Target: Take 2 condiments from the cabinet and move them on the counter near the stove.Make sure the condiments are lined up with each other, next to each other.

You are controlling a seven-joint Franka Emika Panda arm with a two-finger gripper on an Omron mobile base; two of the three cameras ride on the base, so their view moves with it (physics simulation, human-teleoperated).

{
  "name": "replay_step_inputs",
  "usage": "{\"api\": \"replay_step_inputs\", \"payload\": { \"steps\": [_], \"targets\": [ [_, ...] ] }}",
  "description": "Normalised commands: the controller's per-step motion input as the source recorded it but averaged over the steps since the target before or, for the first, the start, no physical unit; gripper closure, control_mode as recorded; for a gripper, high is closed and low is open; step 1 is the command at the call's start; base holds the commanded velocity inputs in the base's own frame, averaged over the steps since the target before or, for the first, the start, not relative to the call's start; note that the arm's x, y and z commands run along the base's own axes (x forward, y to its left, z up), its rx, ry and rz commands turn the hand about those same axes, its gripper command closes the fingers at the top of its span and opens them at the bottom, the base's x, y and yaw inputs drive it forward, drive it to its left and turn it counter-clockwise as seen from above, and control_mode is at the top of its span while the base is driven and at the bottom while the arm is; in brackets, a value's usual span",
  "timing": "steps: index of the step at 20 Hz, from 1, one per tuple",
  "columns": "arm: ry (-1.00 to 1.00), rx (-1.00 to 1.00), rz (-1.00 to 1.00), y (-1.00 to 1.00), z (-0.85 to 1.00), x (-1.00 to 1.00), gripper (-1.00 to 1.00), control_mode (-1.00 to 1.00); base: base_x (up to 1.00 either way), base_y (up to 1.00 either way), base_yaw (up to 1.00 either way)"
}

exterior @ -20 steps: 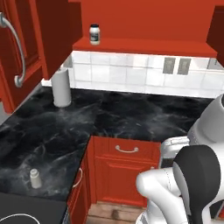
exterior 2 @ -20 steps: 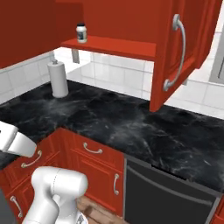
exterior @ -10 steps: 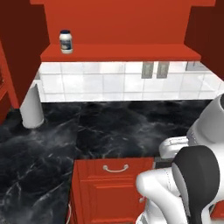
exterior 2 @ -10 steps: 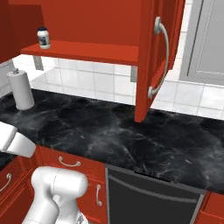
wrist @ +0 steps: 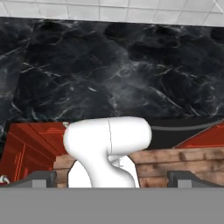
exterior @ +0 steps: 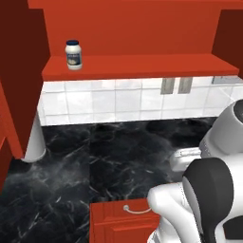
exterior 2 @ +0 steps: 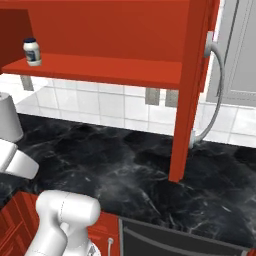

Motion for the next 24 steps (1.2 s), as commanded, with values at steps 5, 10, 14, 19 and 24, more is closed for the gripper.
{"api": "replay_step_inputs", "payload": {
  "steps": [5,10,14,19,24],
  "targets": [
    [0.0,0.0,0.0,0.0,0.0,0.0,-1.0,1.0,0.76,0.28,-0.07],
    [0.0,0.0,0.0,0.0,0.0,0.0,-1.0,1.0,0.71,0.31,0.01],
    [-0.23,0.15,0.13,0.34,0.05,0.55,-1.0,-1.0,0.0,0.0,0.0],
    [-0.26,0.07,0.2,0.52,0.42,0.64,-1.0,-1.0,0.0,0.0,0.0],
    [-0.19,0.01,0.17,0.54,0.68,0.46,-1.0,-1.0,0.0,0.0,0.0]
  ]
}}
